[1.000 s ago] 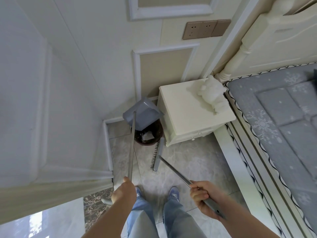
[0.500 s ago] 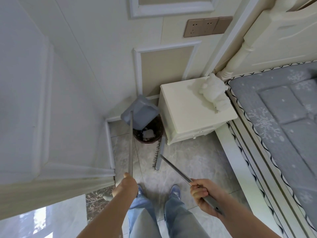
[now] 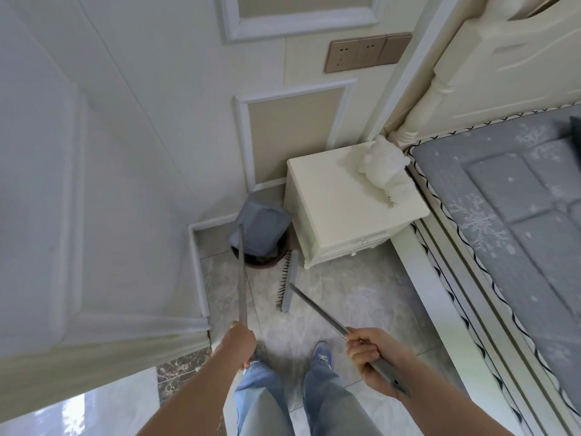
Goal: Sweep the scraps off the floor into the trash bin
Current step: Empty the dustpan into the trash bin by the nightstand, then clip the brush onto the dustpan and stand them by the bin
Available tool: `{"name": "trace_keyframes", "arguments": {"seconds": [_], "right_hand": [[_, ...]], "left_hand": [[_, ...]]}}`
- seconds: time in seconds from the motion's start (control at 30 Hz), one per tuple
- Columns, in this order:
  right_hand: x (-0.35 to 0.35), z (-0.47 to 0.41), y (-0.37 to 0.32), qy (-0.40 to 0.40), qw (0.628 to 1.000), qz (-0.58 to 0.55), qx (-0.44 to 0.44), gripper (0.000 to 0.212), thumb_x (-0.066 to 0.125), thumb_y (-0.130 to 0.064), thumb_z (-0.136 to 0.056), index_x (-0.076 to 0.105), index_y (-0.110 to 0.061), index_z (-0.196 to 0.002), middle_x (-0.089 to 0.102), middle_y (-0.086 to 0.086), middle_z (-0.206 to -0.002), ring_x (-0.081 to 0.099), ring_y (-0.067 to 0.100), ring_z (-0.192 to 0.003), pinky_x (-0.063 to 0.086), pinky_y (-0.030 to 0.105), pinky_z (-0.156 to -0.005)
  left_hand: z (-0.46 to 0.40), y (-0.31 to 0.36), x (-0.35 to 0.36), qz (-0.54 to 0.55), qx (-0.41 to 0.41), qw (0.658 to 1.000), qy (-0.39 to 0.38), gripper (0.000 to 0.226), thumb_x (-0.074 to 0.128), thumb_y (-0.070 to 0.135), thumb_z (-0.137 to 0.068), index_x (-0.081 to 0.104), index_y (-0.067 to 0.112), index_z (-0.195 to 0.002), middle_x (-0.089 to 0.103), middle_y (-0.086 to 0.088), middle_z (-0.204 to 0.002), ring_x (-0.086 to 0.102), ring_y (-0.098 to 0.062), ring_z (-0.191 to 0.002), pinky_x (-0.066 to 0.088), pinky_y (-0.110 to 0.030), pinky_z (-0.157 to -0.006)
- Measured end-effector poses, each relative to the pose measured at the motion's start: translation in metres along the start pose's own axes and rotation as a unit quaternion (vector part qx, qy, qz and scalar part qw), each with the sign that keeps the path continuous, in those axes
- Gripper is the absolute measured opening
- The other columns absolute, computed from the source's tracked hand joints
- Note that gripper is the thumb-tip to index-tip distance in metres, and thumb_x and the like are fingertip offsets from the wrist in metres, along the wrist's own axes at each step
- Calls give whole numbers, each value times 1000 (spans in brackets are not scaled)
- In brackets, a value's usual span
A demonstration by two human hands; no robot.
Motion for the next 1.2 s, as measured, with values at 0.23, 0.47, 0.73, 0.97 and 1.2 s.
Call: {"name": "trace_keyframes", "arguments": {"seconds": [0.23,0.47,0.73,0.97,1.2], "right_hand": [[8,0,-6,9,1000,-5,16,25,52,7,-83,37,-13,-81,31,-2,-60,33,5,-32,31,14,-26],[37,0,-29,-24,1000,6,-2,29,59,12,-70,42,-8,-80,44,5,-53,48,9,-34,46,19,-32],[84,21,-71,-63,946,274,-159,46,64,-18,-76,63,4,-117,60,18,-71,57,21,-49,52,28,-44],[128,37,-79,-79,893,400,-193,53,22,-36,-102,59,-5,-123,70,27,-107,71,42,-88,58,37,-61],[166,61,-81,-154,834,469,-246,44,27,-2,-97,54,-9,-131,70,20,-114,68,36,-106,61,42,-77]], "left_hand": [[28,43,-61,61,69,996,-3,39,44,36,-102,36,12,-131,64,-11,-69,57,-16,-41,40,-23,-39],[63,83,-111,140,134,981,-19,55,56,69,-83,72,19,-99,61,-2,-61,45,-7,-41,39,-22,-50],[85,99,-174,157,156,975,30,17,64,11,-91,55,7,-77,66,-25,-66,50,-10,-32,31,-20,-38],[116,93,-215,86,163,974,135,13,56,18,-86,66,10,-85,72,-8,-60,46,-20,-43,38,-22,-45],[132,94,-242,114,228,951,176,9,62,19,-92,70,21,-88,74,-3,-67,48,-9,-37,40,-23,-46]]}}
Point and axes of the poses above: each hand's wrist, its own z-axis away from the middle knuckle, its own x-axis out of the palm, y = z × x, the point moved 9 cm from there along -z, towards the middle knuckle
